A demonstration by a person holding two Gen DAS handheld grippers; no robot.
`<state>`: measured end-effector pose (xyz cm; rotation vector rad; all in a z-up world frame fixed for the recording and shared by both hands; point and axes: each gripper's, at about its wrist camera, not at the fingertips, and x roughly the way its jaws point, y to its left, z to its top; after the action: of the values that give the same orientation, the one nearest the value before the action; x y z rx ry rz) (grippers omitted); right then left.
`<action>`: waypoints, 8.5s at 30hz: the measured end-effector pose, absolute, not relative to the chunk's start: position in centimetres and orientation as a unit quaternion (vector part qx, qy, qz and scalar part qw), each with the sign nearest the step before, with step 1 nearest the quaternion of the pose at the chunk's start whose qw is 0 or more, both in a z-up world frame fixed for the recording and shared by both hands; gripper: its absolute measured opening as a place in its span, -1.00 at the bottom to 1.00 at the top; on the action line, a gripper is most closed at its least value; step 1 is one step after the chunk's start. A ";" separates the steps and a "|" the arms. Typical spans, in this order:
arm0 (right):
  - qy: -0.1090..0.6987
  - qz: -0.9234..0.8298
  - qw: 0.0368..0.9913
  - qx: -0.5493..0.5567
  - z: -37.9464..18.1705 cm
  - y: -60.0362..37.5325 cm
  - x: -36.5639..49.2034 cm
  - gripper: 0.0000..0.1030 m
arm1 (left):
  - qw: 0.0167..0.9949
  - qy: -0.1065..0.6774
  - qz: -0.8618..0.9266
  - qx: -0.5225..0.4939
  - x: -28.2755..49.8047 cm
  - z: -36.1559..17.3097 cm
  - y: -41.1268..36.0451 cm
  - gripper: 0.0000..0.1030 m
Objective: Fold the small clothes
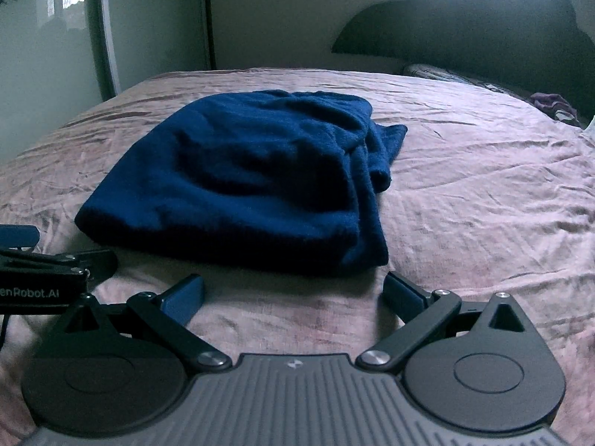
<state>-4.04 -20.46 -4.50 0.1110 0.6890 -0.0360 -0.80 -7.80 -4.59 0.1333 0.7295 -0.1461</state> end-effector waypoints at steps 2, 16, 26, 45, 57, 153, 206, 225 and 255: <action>0.338 -0.018 0.940 0.054 -4.5 -20.4 -4.0 1.00 | 0.930 0.354 -0.071 0.065 -0.9 -4.6 -7.7 0.99; 0.338 -0.018 0.940 0.054 -4.5 -20.4 -4.0 1.00 | 0.929 0.356 -0.076 0.064 -0.8 -4.8 -7.6 1.00; 0.338 -0.018 0.940 0.054 -4.5 -20.4 -4.1 1.00 | 0.929 0.355 -0.074 0.068 -0.8 -5.0 -7.8 1.00; 0.337 -0.018 0.940 0.054 -4.5 -20.4 -4.1 1.00 | 0.931 0.352 -0.076 0.068 -0.8 -5.1 -7.8 1.00; 0.337 -0.018 0.940 0.054 -4.6 -20.4 -4.1 1.00 | 0.930 0.354 -0.078 0.062 -0.9 -5.2 -7.7 1.00; 0.286 -0.006 0.958 0.025 -0.2 -19.5 -8.2 1.00 | 0.928 0.356 -0.056 0.097 -1.2 -4.0 -8.0 0.99; 0.281 0.003 0.959 0.016 -0.6 -19.4 -7.9 1.00 | 0.925 0.362 -0.059 0.101 -0.8 -4.2 -8.2 0.99; 0.277 0.015 0.957 0.090 0.1 -22.9 -4.7 1.00 | 0.924 0.364 -0.079 0.091 2.2 -2.0 -9.3 0.99; 0.294 0.041 0.954 0.050 0.2 -19.8 -7.5 1.00 | 0.922 0.369 -0.080 0.083 -0.4 -1.7 -9.1 0.99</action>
<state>-7.52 -19.81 0.18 0.1017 0.5962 0.0825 -0.37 -9.08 -1.72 0.1713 0.7575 -0.1647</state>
